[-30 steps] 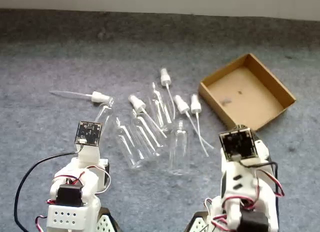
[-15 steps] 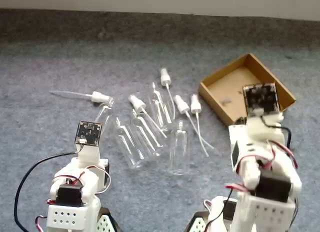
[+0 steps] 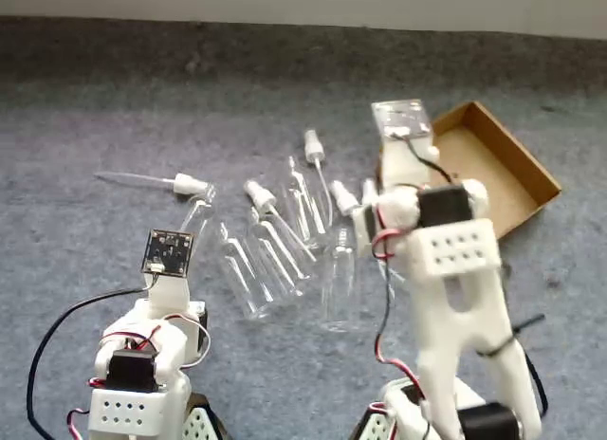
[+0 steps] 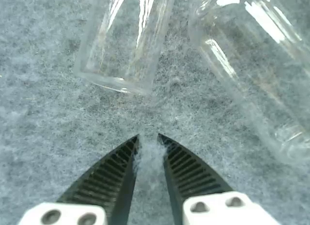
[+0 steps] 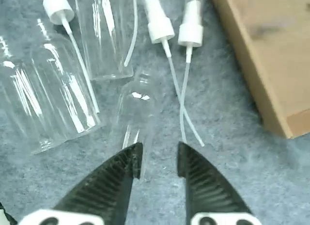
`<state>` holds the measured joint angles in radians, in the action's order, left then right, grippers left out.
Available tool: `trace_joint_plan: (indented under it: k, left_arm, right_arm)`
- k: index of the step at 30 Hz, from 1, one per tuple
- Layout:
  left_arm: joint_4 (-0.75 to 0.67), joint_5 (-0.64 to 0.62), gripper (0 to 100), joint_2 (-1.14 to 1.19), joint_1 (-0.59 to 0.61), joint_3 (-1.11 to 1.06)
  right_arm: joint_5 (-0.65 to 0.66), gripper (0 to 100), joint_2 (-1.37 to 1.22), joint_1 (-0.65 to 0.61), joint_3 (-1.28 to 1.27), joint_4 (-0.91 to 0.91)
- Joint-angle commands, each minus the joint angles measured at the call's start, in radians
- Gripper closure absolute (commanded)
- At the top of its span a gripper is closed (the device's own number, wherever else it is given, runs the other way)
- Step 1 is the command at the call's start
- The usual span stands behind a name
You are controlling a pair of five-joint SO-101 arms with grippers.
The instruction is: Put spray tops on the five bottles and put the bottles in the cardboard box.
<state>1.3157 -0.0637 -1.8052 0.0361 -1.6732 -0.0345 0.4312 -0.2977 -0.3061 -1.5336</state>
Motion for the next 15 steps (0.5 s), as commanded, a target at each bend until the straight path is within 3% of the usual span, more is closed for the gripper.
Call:
trace_joint_plan:
  k: [1, 7, 15]
  left_arm:
    - [0.005, -0.009, 99, -0.008, -0.015, -0.022]
    - [0.005, -0.009, 99, -0.008, -0.015, -0.022]
    - [0.005, -0.009, 99, -0.008, -0.015, -0.022]
  right_arm:
    - [-0.091, 78.3, -0.107, -0.073, 0.07, -0.012]
    - [-0.321, 77.8, -0.249, -0.162, 0.07, 0.073]
    - [-0.334, 77.8, -0.441, -0.191, 0.068, 0.094]
